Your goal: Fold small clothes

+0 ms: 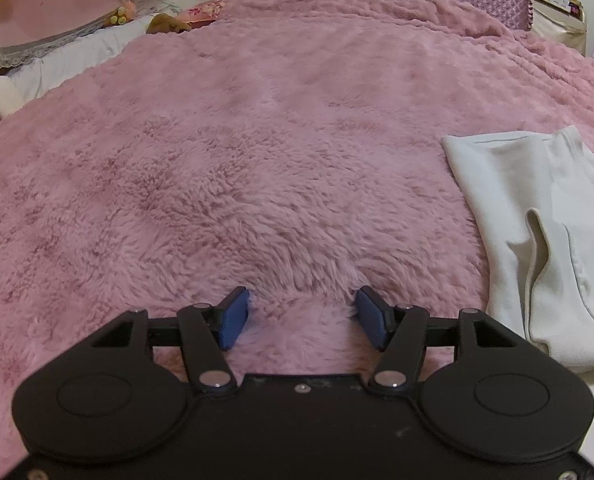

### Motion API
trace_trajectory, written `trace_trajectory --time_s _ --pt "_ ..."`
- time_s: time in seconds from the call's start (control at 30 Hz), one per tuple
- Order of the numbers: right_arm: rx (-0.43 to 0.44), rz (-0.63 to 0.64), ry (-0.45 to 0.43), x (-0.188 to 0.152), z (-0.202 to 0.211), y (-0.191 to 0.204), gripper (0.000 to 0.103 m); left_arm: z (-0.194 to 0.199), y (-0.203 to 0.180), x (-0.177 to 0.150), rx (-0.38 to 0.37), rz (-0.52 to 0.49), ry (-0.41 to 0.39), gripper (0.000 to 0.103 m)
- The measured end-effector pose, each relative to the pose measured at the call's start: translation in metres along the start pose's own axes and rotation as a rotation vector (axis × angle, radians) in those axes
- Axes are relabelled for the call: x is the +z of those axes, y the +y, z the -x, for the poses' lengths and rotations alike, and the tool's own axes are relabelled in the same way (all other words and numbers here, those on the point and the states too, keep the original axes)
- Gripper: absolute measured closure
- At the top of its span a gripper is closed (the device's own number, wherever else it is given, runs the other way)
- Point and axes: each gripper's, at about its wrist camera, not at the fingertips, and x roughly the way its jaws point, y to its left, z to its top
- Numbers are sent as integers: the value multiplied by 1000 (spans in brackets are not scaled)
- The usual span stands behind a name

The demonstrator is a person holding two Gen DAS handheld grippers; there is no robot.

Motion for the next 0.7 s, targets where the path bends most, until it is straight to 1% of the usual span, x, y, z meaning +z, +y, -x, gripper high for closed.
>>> trace_trajectory --time_s 0.03,0.07,0.1,0.2,0.3,0.37,0.4,0.43,0.47,0.5,0.53,0.6,0.7 --pt "24 7 18 -4 4 3 83 0 0 0 -1 2 2 42" --pt "33 8 27 -7 7 6 68 0 0 1 -2 5 3 42" --pt "31 9 32 -10 8 8 65 0 1 1 -3 8 4 42" --pt "41 -30 42 -13 5 6 65 1 1 0 -3 7 4 42" --pt "46 -119 -20 -17 20 3 65 1 3 0 -5 13 5 42" --pt "97 -152 -18 -18 24 4 64 1 3 0 -6 16 6 42" --pt "124 -154 -5 -20 24 8 64 0 3 0 -5 13 6 42" --pt "132 -139 12 -22 23 14 64 1 3 0 -5 10 6 42" --pt "116 -108 26 -25 20 21 65 1 3 0 -5 9 6 42" --pt "84 -71 43 -27 16 28 82 1 3 0 -5 8 6 42" --pt "62 -43 59 -29 12 33 101 1 3 0 -6 8 6 42" --pt "29 -72 37 -31 15 33 102 0 4 0 -10 10 6 42" --pt "-20 -121 -19 -30 31 26 103 0 6 0 -15 13 8 42"
